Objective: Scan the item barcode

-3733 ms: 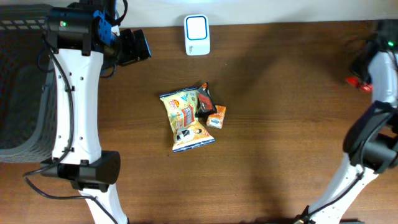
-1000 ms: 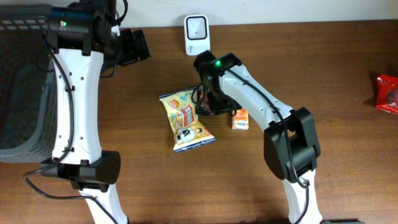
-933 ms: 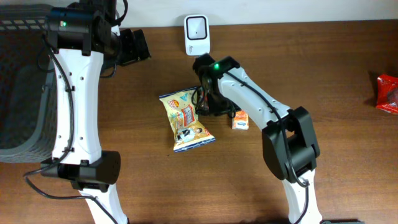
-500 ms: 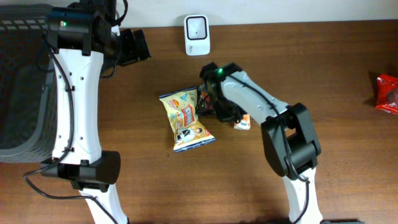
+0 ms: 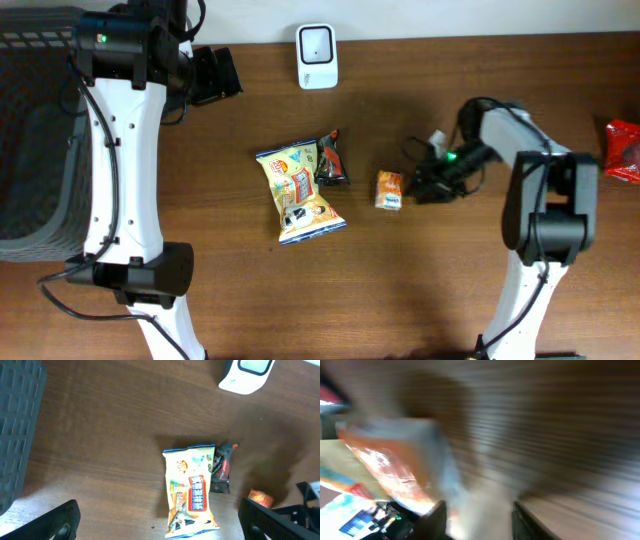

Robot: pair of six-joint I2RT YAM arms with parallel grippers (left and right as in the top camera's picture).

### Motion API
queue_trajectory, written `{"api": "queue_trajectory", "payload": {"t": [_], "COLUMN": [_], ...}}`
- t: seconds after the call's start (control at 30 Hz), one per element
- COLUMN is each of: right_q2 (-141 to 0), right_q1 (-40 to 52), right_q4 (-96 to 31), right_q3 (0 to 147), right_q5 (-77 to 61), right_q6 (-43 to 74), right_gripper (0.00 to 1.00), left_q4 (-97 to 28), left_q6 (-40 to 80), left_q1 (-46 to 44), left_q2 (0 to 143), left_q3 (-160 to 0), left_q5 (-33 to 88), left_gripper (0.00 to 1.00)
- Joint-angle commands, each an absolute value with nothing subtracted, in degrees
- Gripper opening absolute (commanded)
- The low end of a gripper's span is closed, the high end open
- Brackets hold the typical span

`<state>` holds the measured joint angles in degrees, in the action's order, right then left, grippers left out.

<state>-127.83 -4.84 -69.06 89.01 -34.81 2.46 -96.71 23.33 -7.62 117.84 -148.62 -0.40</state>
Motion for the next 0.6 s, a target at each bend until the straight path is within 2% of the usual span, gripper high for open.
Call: {"api": "queue_trajectory", "payload": {"t": [0.0, 0.13, 0.2, 0.37, 0.47, 0.57], "right_q2": [-126.41, -122.54, -122.13, -121.32, -113.93, -102.67], "right_q1": [-8.03, -4.97, -0.78, 7.92, 10.33, 14.63], "right_q4": [-73.19, -78.70, -78.22, -74.74, -77.32, -82.89], "right_q3": [92.68, 98.10, 98.02, 96.97, 96.97, 96.97], "right_q5": [-24.03, -22.87, -22.83, -21.76, -14.20, -9.37], "right_q6": [4.14, 3.86, 3.79, 8.54, 12.03, 12.10], "right_gripper": [0.48, 0.50, 0.65, 0.65, 0.64, 0.69], "left_q4": [-96.73, -96.73, -96.73, -96.73, -96.73, -96.73], "left_q6": [22.61, 22.61, 22.61, 22.61, 22.61, 22.61], "left_q1": [-7.33, -7.33, -7.33, -7.33, -7.33, -7.33], "left_q2": [116.66, 116.66, 116.66, 116.66, 116.66, 116.66], "left_q3": [-148.75, -148.75, -148.75, -148.75, -148.75, -148.75], "left_q5": [-0.19, -0.21, -0.21, -0.21, -0.21, -0.19], "left_gripper": [0.99, 0.99, 0.99, 0.99, 0.99, 0.99]}}
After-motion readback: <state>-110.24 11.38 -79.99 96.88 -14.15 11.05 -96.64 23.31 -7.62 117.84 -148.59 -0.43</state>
